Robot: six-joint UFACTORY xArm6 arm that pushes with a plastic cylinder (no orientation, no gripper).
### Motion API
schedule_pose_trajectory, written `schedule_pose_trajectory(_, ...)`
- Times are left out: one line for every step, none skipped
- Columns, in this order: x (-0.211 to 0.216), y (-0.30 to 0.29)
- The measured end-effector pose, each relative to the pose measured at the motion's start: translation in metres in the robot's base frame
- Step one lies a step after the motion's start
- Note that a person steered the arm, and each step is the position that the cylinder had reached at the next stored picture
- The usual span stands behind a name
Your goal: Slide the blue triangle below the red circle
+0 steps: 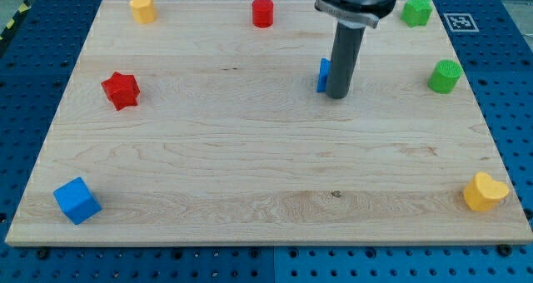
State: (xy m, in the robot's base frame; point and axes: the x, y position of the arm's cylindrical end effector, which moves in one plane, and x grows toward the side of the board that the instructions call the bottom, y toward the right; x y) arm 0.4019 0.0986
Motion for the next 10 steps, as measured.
schedule_pose_trajectory(-0.031,0.0)
schedule_pose_trajectory(-0.058,0.0)
schedule_pose_trajectory(-0.067,0.0)
schedule_pose_trajectory(-0.062,0.013)
schedule_pose_trajectory(-0.049,0.013)
schedule_pose_trajectory(-0.049,0.011)
schedule_pose_trajectory(-0.047,0.01)
schedule_pose_trajectory(-0.046,-0.013)
schedule_pose_trajectory(-0.061,-0.023)
schedule_pose_trajectory(-0.083,-0.023)
